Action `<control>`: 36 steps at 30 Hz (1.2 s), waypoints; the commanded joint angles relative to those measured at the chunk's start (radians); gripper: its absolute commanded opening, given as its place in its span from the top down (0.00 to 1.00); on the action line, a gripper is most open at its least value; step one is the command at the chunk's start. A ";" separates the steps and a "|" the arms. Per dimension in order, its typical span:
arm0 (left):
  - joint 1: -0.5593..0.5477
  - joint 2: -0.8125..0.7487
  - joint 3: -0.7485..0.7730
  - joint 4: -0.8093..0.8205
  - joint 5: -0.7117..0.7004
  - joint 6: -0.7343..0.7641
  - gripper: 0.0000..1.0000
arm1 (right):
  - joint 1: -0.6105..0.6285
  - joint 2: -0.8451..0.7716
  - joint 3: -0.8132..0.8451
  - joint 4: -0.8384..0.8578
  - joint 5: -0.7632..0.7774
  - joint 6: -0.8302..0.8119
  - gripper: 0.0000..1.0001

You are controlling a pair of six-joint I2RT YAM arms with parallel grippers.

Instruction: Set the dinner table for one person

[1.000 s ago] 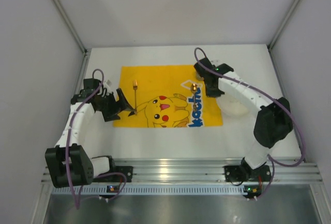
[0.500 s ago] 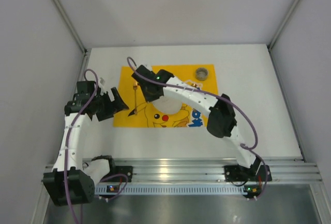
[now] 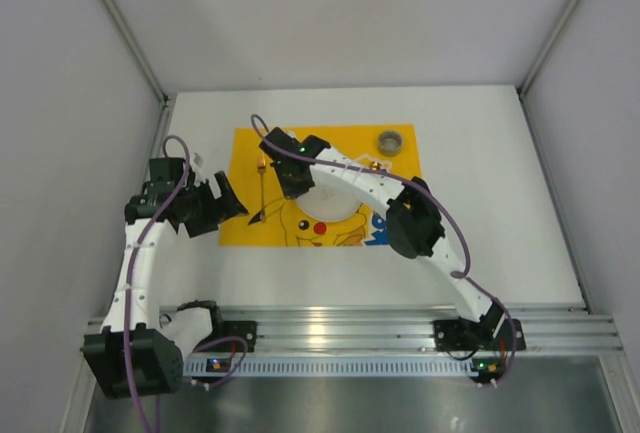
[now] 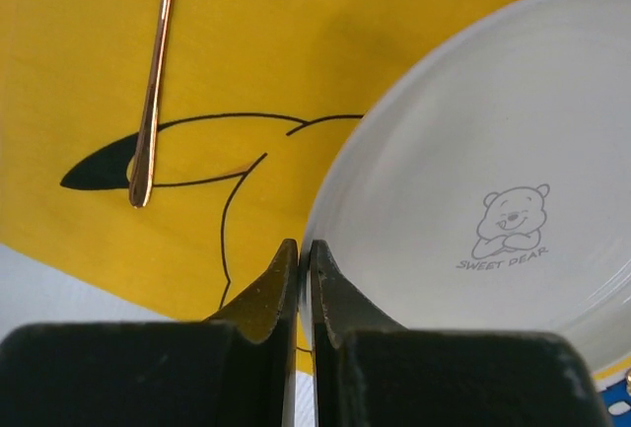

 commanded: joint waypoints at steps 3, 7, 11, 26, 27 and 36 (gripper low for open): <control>-0.003 0.006 0.000 0.008 0.009 -0.009 0.05 | -0.038 -0.036 -0.033 0.198 -0.102 0.057 1.00; -0.004 0.013 0.000 0.008 0.012 -0.009 0.06 | -0.067 -0.030 -0.051 0.265 -0.139 0.106 1.00; -0.003 0.010 -0.012 0.014 0.012 -0.010 0.06 | -0.099 -0.059 -0.103 0.409 -0.214 0.145 0.39; -0.003 0.037 0.009 0.078 0.005 -0.047 0.06 | -0.156 -0.754 -0.465 0.648 -0.095 -0.038 0.00; -0.004 0.049 0.012 0.092 0.011 -0.058 0.06 | -0.165 -0.807 -0.563 0.675 0.006 -0.053 0.00; -0.017 0.250 0.064 0.327 -0.009 -0.115 0.10 | -0.192 -1.389 -1.332 1.172 0.134 -0.499 0.00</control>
